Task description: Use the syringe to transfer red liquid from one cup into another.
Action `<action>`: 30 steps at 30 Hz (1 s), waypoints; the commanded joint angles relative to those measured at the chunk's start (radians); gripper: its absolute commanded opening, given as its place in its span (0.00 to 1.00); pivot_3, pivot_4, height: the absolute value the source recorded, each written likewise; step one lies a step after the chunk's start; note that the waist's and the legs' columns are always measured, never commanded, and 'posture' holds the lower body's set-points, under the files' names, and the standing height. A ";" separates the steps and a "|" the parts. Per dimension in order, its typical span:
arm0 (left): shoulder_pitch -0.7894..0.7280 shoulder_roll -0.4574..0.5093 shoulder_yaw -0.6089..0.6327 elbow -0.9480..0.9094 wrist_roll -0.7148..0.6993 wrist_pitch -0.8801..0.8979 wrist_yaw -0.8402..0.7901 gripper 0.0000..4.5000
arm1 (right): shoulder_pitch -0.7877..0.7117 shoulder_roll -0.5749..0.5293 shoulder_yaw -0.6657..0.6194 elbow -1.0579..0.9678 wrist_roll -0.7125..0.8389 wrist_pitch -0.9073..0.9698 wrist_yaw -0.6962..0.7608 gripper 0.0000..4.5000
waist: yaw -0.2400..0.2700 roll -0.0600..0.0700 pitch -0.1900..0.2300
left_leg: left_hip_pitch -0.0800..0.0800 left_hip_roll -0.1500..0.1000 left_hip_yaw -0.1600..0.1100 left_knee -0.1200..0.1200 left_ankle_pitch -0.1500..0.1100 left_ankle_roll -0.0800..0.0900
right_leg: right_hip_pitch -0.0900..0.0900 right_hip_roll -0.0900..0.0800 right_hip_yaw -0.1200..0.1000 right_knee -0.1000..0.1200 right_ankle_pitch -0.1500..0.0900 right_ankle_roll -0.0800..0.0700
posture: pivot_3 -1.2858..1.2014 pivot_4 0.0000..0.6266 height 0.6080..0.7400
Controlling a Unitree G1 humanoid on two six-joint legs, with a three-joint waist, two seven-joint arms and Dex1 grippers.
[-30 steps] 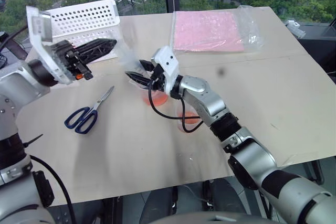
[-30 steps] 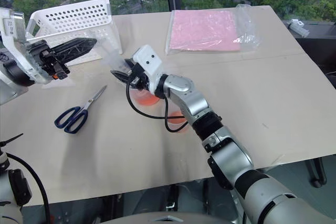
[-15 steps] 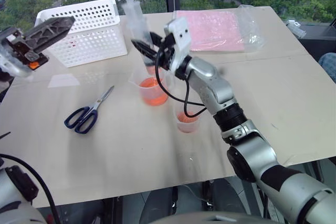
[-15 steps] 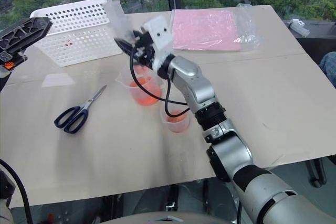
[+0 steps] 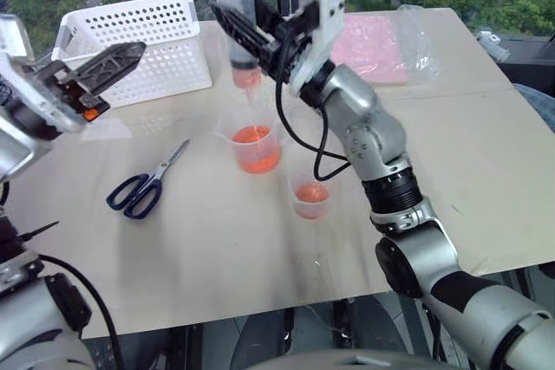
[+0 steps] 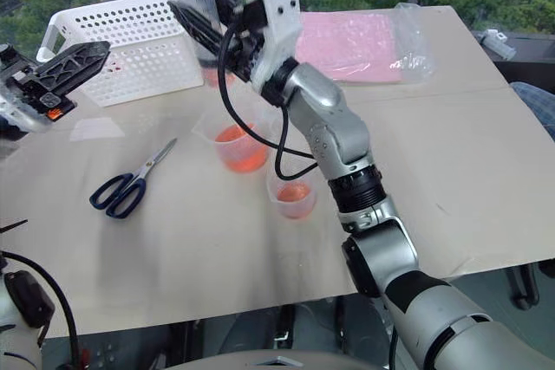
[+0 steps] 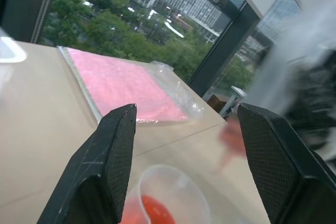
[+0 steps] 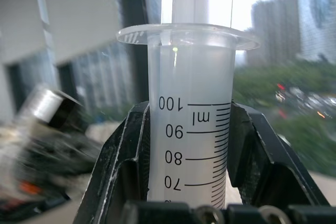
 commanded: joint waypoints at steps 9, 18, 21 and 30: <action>-0.171 -0.100 -0.230 -0.035 0.059 -0.026 -0.156 0.68 | 0.292 -0.206 -0.009 -0.439 0.158 0.206 0.048 0.34 | -0.004 -0.001 -0.001 | 0.001 -0.001 0.000 0.001 0.000 0.000 | 0.001 0.001 0.000 0.000 0.000 0.000 | 0.52 0.24 1.00; -0.171 -0.052 -0.353 -0.076 0.087 0.005 -0.383 0.68 | 0.463 -0.269 0.010 -0.566 0.167 0.232 0.024 0.34 | -0.002 -0.001 0.000 | 0.001 0.000 0.001 0.001 0.000 0.001 | 0.002 0.002 0.001 0.000 0.000 0.000 | 0.52 0.24 1.00; -0.186 -0.051 -0.370 -0.079 0.101 -0.006 -0.415 0.68 | 0.483 -0.276 0.013 -0.590 0.174 0.240 0.021 0.34 | 0.000 -0.001 0.000 | 0.001 0.000 0.001 0.002 0.000 0.001 | 0.002 0.002 0.001 0.000 0.000 0.000 | 0.52 0.24 1.00; -0.413 -0.141 -0.356 -0.042 0.054 0.041 -0.353 0.68 | 0.536 -0.300 0.069 -0.523 0.101 0.161 0.098 0.34 | 0.006 -0.001 0.000 | 0.001 0.000 0.000 0.004 0.000 0.001 | 0.005 0.004 0.000 0.000 0.000 0.000 | 0.52 0.24 1.00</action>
